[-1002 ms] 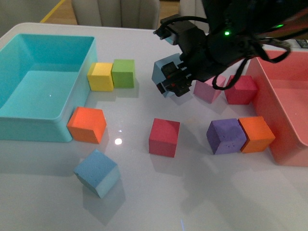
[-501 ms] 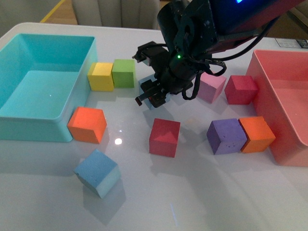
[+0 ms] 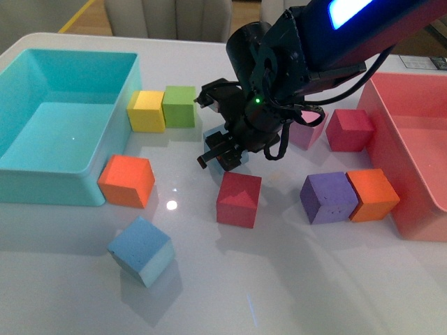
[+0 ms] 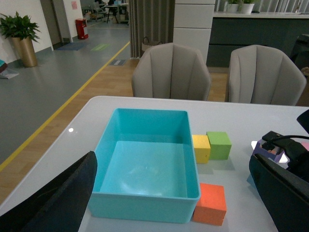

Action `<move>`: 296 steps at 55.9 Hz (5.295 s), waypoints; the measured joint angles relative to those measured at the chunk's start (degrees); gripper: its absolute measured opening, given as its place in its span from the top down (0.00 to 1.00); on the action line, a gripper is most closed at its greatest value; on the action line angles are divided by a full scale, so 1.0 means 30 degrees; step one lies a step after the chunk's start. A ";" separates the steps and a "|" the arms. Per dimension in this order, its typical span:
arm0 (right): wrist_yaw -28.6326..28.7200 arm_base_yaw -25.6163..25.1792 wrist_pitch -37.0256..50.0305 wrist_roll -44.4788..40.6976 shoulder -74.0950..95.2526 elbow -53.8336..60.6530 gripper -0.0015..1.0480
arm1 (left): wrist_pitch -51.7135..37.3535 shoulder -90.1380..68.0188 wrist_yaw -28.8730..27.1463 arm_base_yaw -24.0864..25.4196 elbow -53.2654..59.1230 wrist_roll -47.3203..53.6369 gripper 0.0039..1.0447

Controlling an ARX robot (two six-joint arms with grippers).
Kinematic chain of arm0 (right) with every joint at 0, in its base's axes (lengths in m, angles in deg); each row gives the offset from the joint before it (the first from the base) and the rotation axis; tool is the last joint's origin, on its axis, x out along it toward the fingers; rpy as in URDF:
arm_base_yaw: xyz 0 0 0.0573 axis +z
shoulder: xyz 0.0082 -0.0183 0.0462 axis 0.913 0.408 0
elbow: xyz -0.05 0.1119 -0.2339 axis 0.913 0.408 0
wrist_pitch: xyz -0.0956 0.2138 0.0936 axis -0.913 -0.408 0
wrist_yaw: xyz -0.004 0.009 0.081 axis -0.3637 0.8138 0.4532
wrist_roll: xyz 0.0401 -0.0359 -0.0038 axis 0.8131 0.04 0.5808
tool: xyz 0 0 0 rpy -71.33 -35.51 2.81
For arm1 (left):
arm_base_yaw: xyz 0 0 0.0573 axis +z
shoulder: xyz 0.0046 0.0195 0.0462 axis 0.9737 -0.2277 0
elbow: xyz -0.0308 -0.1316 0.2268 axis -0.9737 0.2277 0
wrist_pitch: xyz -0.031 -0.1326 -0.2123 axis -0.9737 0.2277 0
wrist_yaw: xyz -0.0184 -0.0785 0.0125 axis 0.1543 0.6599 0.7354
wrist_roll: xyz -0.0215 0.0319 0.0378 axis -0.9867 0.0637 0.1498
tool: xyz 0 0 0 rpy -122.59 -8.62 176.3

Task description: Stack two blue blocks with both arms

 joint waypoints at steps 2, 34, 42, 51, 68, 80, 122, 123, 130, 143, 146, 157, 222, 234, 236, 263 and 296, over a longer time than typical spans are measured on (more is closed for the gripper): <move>-0.0058 0.0000 0.0007 0.0007 0.0007 0.0095 0.60 | 0.0000 0.0000 0.0007 0.0000 0.0000 0.0000 0.08; 0.0197 -0.0109 0.1311 0.0138 -0.0619 0.1144 0.07 | 0.0000 0.0000 0.0007 0.0000 0.0000 -0.0007 0.08; 0.0539 -0.0189 0.2055 0.0131 -0.1792 0.1763 0.09 | 0.0000 0.0000 0.0007 0.0000 0.0000 0.0000 0.08; 0.1042 -0.0423 0.3133 0.0291 -0.3636 0.2703 0.09 | 0.0000 0.0000 0.0000 0.0000 0.0000 0.0000 0.08; 0.2484 -0.1326 0.8823 0.1931 -0.9697 0.8881 0.09 | 0.0000 0.0000 0.0000 0.0000 0.0000 0.0000 0.08; 0.3891 -0.3024 1.3865 0.4167 -1.5569 1.5569 0.09 | 0.0000 0.0000 0.0000 0.0000 0.0000 0.0000 0.08; -0.2011 -0.7176 2.4545 0.4626 -2.5798 3.0687 0.98 | 0.0000 0.0000 0.0007 0.0000 0.0000 -0.0007 0.08; -0.1960 -0.7198 2.4465 0.4626 -2.5951 3.0745 0.98 | 0.0000 0.0000 0.0007 0.0000 0.0000 -0.0007 0.08; -0.1515 -0.7592 2.3307 0.4626 -2.8028 3.1445 0.98 | 0.0000 0.0007 0.0000 0.0000 0.0000 -0.0007 0.08; -0.0248 -0.8947 2.0611 0.4634 -3.1612 3.2392 0.98 | 0.0007 0.0007 0.0007 0.0000 0.0000 0.0000 0.08; -0.0233 -0.8947 1.9853 0.4634 -3.2501 3.2567 0.98 | 0.0007 0.0007 0.0007 0.0000 0.0000 -0.0007 0.08; -0.0233 -0.8954 1.7427 0.4634 -3.5350 3.2844 0.98 | 0.0007 0.0000 0.0007 0.0000 0.0000 0.0000 0.08; -0.0211 -0.8954 0.4430 0.4634 -4.8537 3.2866 0.98 | 0.0015 0.0000 0.0000 0.0000 0.0000 -0.0007 0.08; -0.0219 -0.8954 0.4269 0.4619 -4.8938 3.2866 0.98 | 0.0015 0.0000 0.0000 0.0000 0.0000 0.0000 0.08; -0.0219 -0.8954 0.4269 0.4626 -4.8945 3.2866 0.90 | 0.0015 0.0007 0.0000 0.0000 0.0000 0.0000 0.08; -0.0226 -0.8954 0.4262 0.4648 -4.8967 3.2866 0.07 | 0.3053 -1.6327 0.1027 -0.3891 -0.4503 0.1858 0.08; -0.0219 -0.8954 0.4262 0.4648 -4.8967 3.2866 0.09 | -0.3730 -3.5233 -0.0189 -0.9260 -1.0739 -0.3395 0.08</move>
